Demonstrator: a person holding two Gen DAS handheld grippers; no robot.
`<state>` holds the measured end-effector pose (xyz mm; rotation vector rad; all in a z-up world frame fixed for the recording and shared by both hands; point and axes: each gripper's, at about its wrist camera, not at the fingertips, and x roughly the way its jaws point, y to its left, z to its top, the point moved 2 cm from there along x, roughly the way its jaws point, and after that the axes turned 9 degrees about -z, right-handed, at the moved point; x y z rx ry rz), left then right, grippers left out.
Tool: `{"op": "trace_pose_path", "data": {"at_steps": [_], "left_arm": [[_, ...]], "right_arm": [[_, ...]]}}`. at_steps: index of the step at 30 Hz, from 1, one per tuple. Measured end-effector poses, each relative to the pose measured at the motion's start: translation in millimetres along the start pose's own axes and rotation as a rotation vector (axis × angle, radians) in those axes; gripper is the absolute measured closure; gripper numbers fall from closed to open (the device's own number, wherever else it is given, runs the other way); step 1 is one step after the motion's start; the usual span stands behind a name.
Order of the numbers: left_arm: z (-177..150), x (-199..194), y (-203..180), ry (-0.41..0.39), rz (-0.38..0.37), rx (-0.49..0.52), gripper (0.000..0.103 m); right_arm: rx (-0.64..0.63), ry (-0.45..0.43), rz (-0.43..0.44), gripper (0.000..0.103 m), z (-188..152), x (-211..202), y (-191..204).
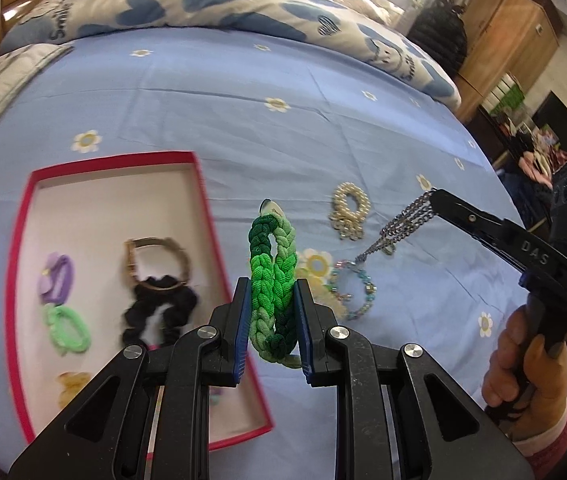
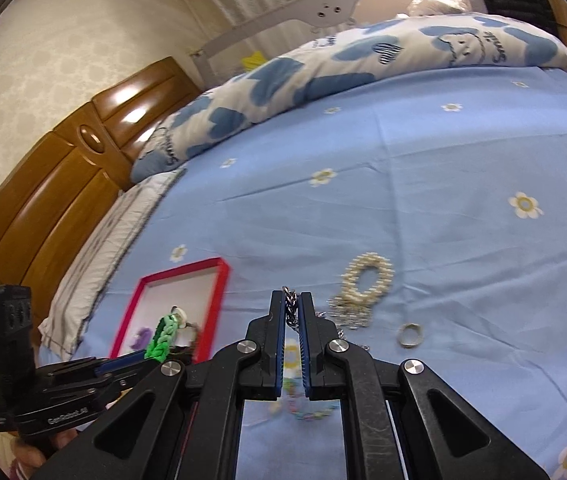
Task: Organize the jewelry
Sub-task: 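Carry the braided hair tie and silver chain into the red tray and open both tools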
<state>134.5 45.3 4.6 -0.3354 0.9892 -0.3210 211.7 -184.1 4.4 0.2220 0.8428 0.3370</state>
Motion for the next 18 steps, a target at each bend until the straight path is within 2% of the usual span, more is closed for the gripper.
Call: {"op": "trace_pose_path", "data": {"at_steps": [18], "left_arm": [[-6.9,-48.8,76.3,-0.083,0.082,-0.122,0.084]], "right_arm": [[-0.085,-0.010,0.159,0.097,8.6,0.2,99.5]]}}
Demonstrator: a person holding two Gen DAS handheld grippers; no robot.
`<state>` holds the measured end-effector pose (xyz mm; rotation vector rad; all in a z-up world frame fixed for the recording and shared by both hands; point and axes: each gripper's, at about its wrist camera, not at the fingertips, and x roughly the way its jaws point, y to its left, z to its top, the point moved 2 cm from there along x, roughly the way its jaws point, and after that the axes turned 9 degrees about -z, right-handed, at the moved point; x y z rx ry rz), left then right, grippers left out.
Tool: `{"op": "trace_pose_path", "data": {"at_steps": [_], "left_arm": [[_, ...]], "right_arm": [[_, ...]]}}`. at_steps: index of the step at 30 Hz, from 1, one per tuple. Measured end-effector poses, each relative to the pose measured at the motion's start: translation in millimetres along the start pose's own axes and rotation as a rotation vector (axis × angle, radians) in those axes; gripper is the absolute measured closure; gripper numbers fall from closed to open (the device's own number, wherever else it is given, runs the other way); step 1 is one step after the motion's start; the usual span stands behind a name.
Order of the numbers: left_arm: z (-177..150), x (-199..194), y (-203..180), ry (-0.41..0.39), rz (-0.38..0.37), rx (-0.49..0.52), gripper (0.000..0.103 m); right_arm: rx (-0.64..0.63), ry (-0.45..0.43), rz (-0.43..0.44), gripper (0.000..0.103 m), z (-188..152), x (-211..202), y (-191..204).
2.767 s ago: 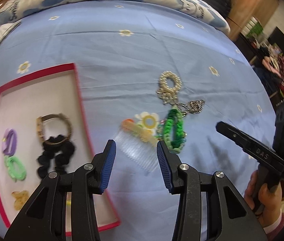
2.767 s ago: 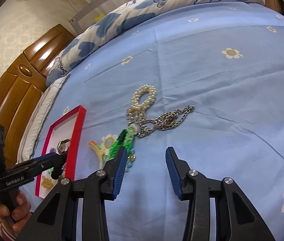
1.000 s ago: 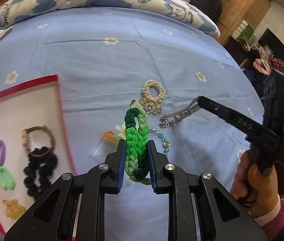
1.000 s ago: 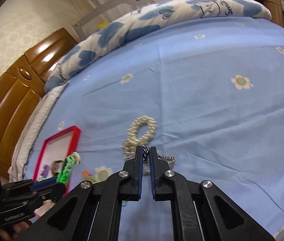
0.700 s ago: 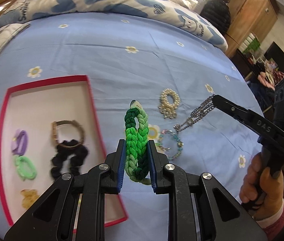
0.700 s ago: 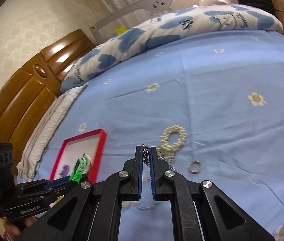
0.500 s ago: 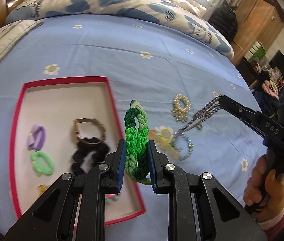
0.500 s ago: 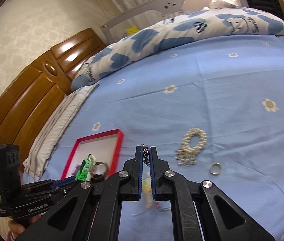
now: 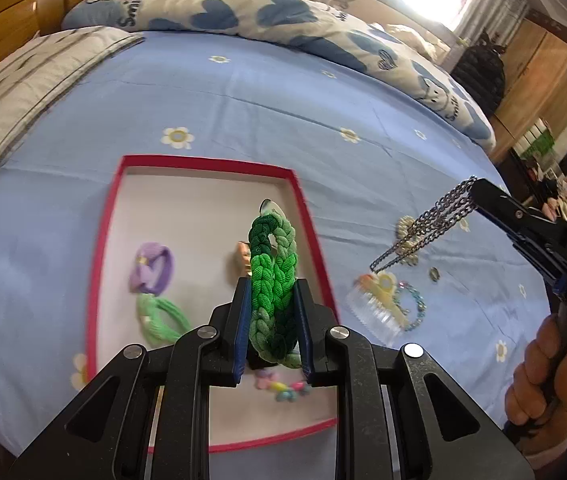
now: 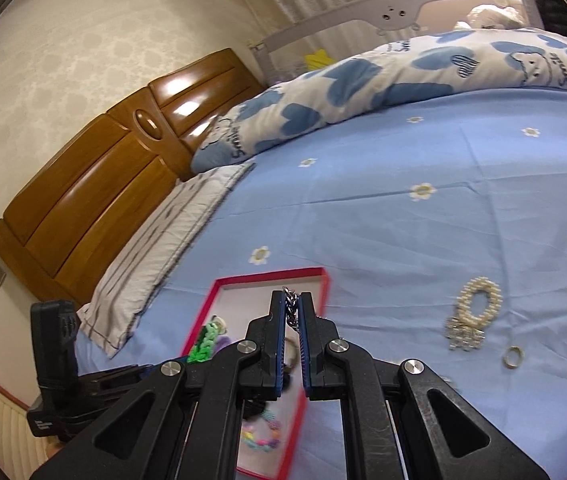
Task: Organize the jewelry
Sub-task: 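Carry the braided hair tie and silver chain into the red tray and open both tools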
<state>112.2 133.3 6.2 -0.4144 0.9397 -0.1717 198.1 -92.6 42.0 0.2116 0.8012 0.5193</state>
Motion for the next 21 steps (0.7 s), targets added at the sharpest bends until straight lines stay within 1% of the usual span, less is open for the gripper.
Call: {"op": "trace_pose_path", "data": {"at_steps": [9,15,21], "left_arm": [[7.9,-0.7,36.1,-0.006,0.060,-0.032,0.084],[14.1,3.1,60.6,-0.002,0.093,-0.058,0.084],[22.6,12.6,80.4,0.006,0.114,-0.080,0.084]], "right_arm": [[-0.046,0.023,0.067,0.097,3.0,27.2,48.6],[-0.059,0.051,0.089,0.097,-0.6,49.1,65.2],[-0.061,0.053,0.088,0.097,6.3,71.0,72.8]]}}
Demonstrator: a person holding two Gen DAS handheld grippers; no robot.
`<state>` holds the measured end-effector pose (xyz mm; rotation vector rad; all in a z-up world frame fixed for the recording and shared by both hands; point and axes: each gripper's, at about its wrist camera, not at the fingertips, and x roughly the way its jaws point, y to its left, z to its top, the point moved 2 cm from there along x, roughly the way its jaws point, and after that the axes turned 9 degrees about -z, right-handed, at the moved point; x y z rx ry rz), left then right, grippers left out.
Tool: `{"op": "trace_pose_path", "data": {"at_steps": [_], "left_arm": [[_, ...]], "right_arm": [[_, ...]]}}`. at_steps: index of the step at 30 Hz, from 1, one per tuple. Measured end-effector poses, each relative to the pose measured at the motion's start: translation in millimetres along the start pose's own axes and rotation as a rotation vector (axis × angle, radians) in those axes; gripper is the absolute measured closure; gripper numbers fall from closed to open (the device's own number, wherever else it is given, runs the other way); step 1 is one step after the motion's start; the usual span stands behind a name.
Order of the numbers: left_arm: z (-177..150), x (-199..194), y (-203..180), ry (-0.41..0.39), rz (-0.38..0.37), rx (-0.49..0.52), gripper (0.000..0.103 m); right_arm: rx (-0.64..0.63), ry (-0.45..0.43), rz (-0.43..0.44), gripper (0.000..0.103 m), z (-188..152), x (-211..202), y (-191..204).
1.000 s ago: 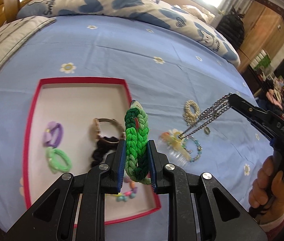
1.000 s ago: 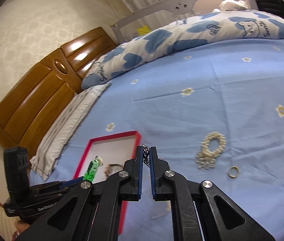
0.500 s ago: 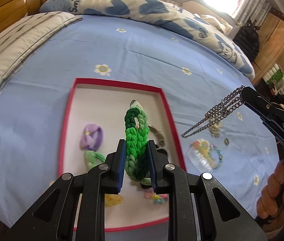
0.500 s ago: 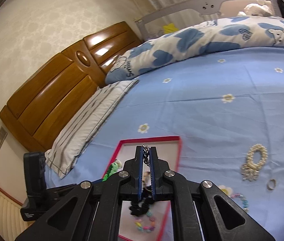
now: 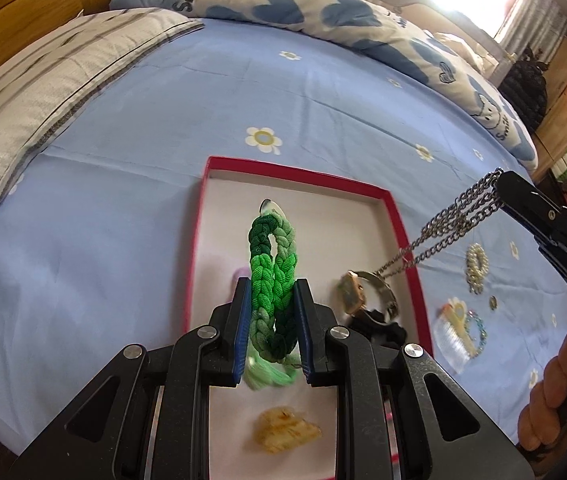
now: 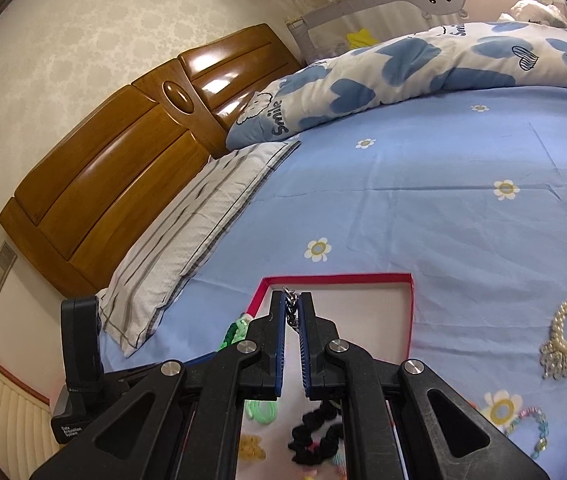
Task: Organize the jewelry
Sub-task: 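Carry the braided hair tie and silver chain into the red tray and open both tools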
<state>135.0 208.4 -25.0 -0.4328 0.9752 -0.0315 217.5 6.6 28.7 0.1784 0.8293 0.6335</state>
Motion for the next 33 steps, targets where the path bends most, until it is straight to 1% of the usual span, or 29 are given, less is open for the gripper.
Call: {"op": "trace_pose_path", "data": {"at_steps": [4,7,12,16,20,28,32,33], "left_arm": [[7.0,14.4,6.8,0.013,0.012,-0.008,0.084],[11.0,28.8,9.8,0.032,0.022,-0.013,0.084],[12.0,49.1,13.4,0.062,0.039,-0.016,0.084],[11.1,59.2,16.5,0.078,0.047,-0.026,0.084],[9.9,63.1,18.0,0.084,0.049,-0.028,0.084],[10.2,67.9,17.0,0.100,0.054,-0.025,0.082],[11.0,69.0,16.8,0.106,0.058,-0.025,0.082],[11.0,69.5,16.6,0.109,0.059,-0.024,0.082]], "right_arm": [[-0.001,0.011,-0.009,0.097,4.6,19.5,-3.1],[0.001,0.040,-0.018,0.097,2.7,36.2,-9.0],[0.019,0.112,-0.043,0.097,-11.1,67.8,-25.4],[0.022,0.162,-0.063,0.097,-24.0,85.4,-36.2],[0.026,0.198,-0.073,0.097,-32.5,98.0,-44.7],[0.015,0.244,-0.094,0.097,-40.5,113.8,-47.1],[0.020,0.267,-0.091,0.094,-42.5,119.1,-48.6],[0.020,0.269,-0.092,0.092,-42.9,119.2,-48.5]]}}
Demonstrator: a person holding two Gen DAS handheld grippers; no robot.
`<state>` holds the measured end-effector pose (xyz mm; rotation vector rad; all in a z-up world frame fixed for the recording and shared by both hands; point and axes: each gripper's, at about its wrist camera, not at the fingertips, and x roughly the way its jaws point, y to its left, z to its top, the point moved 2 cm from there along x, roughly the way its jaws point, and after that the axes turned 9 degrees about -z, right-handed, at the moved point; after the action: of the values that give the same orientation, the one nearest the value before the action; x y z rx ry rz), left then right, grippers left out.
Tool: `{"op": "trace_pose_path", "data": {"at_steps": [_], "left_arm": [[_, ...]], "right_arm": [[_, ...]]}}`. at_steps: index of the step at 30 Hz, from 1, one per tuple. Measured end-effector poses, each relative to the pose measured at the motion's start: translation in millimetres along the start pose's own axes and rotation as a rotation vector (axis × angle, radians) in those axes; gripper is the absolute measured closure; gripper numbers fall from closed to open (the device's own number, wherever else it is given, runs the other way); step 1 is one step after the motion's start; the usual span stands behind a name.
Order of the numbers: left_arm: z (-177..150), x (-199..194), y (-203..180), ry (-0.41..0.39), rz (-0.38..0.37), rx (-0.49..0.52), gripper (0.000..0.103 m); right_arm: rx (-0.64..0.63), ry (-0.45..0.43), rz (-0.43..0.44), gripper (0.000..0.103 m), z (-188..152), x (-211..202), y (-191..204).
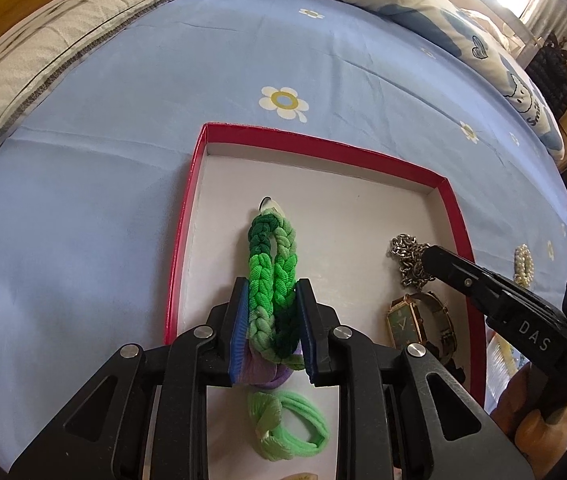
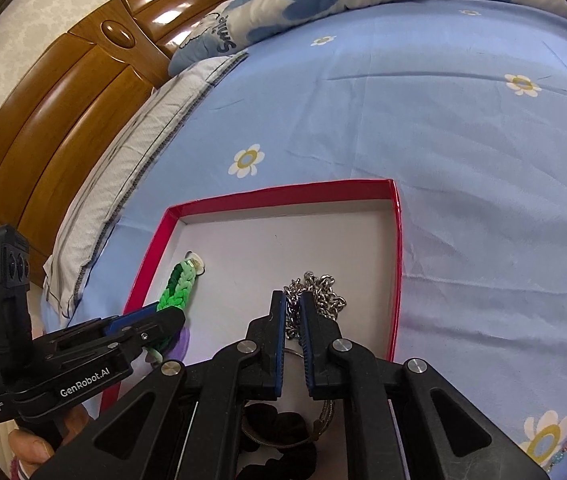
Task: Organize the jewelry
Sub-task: 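Carry the braided hair tie and silver chain into the red tray and open both tools, then move both open tools back toward the remaining items on the sheet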
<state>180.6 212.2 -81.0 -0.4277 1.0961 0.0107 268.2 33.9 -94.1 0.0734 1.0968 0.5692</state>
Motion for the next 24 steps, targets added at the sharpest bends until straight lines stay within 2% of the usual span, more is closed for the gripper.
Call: {"op": "trace_pose_path", "data": {"at_steps": [5,7,10,12,19,24], "left_arm": [[1.0,0.3,-2.6,0.006,0.007,0.001,0.078],[1.3,-0.3,-2.8,0.010,0.002,-0.001,0.071],[0.2,-4.5,-2.5,0.005,0.001,-0.002,0.066],[-0.6,-9.4,-3.6,-0.002,0.000,-0.002,0.065],[-7.9,-31.9,-11.2,-0.041,-0.011,0.000,0.060],[-19.4,-48.3,-22.3,-0.059,-0.044,-0.004,0.060]], "right_arm": [[-0.003,0.011,-0.004,0.092,0.1,1.4,0.6],[-0.002,0.015,-0.003,0.091,0.5,1.4,0.9],[0.003,0.016,-0.005,0.082,1.3,-0.9,-0.1],[0.010,0.006,0.002,0.070,1.3,-6.1,-1.2],[0.032,-0.037,0.017,0.064,-5.3,-36.9,-5.0],[0.062,-0.073,0.025,0.062,-16.9,-66.3,-16.4]]}}
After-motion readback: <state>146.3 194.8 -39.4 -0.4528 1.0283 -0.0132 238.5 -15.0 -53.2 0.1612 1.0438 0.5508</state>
